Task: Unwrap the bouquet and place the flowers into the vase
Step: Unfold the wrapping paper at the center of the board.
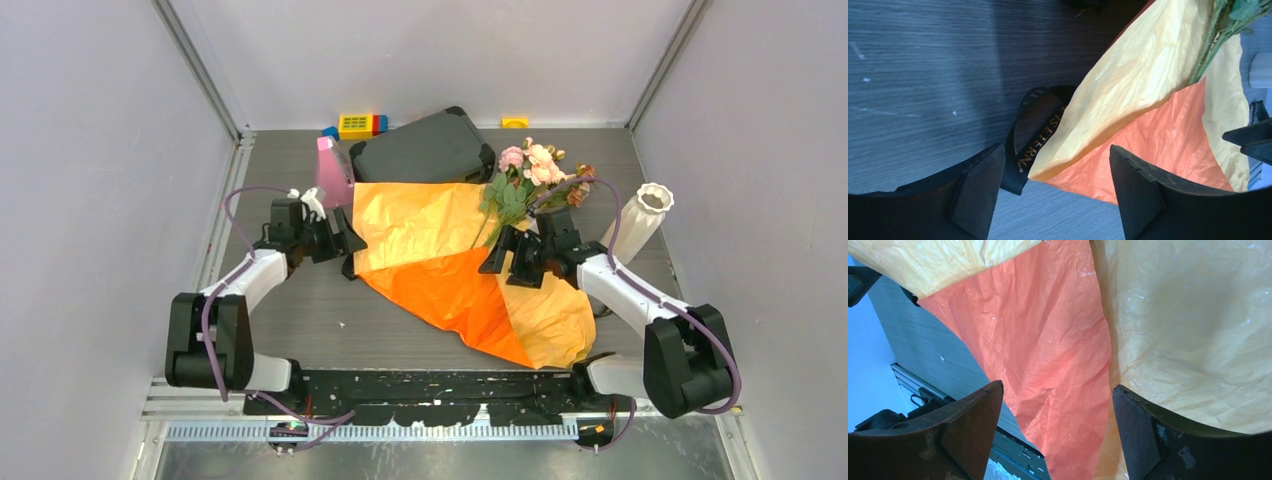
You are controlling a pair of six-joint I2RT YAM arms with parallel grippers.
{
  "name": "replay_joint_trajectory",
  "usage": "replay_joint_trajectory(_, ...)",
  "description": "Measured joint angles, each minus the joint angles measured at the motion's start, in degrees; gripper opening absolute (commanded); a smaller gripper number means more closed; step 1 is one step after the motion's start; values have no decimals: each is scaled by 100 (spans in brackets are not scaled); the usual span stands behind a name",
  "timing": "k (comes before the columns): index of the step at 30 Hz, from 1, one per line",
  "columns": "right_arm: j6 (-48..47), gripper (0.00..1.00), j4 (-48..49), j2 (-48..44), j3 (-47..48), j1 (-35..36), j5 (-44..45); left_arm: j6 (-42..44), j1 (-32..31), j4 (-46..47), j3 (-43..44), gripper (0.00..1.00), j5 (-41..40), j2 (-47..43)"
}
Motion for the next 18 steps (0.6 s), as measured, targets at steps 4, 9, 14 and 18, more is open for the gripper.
replay_joint_trajectory(4,2,85,131,118,-26,-59,-138,-35,2,214,0,60,199,201)
replay_joint_trajectory(9,0,84,271,232,-35,-96,-205,-59,2,396,0,44,308,468)
replay_joint_trajectory(14,0,85,446,313,-120,-216,-210,-96,2,485,0,27,343,555)
replay_joint_trajectory(18,0,85,595,518,-166,-286,-208,-98,2,612,7,18,367,610)
